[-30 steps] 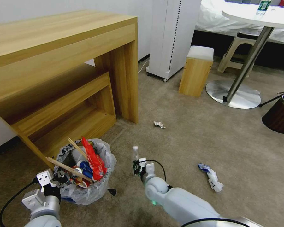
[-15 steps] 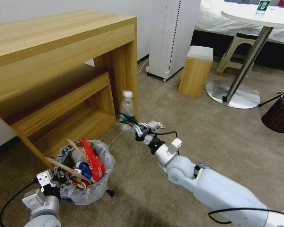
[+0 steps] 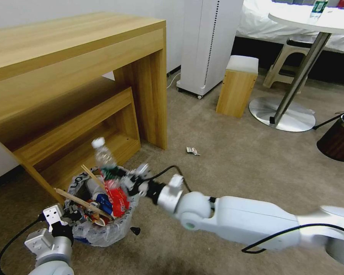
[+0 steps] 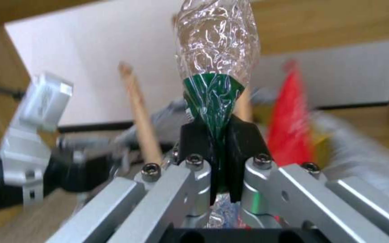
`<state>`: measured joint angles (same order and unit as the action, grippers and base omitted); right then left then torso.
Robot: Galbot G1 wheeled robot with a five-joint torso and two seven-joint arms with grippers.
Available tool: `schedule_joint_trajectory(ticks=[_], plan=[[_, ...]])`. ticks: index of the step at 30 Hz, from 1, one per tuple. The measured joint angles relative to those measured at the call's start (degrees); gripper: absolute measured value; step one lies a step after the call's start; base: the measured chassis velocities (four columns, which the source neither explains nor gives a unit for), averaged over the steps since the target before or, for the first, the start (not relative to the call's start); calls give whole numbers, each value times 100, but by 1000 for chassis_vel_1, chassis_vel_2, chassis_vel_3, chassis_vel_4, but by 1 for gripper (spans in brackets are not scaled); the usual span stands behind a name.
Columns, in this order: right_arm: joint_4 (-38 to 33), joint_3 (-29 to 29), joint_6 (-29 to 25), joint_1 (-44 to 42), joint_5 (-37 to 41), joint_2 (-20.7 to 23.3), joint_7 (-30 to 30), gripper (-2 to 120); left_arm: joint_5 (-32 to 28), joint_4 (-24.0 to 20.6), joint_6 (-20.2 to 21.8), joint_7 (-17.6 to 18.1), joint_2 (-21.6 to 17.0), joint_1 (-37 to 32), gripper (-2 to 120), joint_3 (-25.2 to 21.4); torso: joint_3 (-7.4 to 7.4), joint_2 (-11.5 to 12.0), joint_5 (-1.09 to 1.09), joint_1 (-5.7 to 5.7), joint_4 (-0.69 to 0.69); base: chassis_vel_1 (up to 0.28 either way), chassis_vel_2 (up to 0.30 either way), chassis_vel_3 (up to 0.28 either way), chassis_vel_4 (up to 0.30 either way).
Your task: Pick up the trash bin and place the garbage on the floor into it.
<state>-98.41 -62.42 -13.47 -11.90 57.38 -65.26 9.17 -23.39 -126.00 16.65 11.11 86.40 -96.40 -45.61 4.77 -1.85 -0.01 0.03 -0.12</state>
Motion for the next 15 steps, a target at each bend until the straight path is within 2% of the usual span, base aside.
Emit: schedule_joint_trajectory(ticks=[4, 15], plan=[[268, -211, 185, -57, -43, -325, 278, 3, -8, -46, -8, -2, 7, -13, 1, -26, 0, 0, 0, 0, -1, 0, 0, 0, 0], [531, -307, 624, -264, 4, -636, 778, 3, -14, -47, -28, -2, 19, -23, 1, -29, 0, 0, 0, 0, -2, 0, 0, 0, 0]])
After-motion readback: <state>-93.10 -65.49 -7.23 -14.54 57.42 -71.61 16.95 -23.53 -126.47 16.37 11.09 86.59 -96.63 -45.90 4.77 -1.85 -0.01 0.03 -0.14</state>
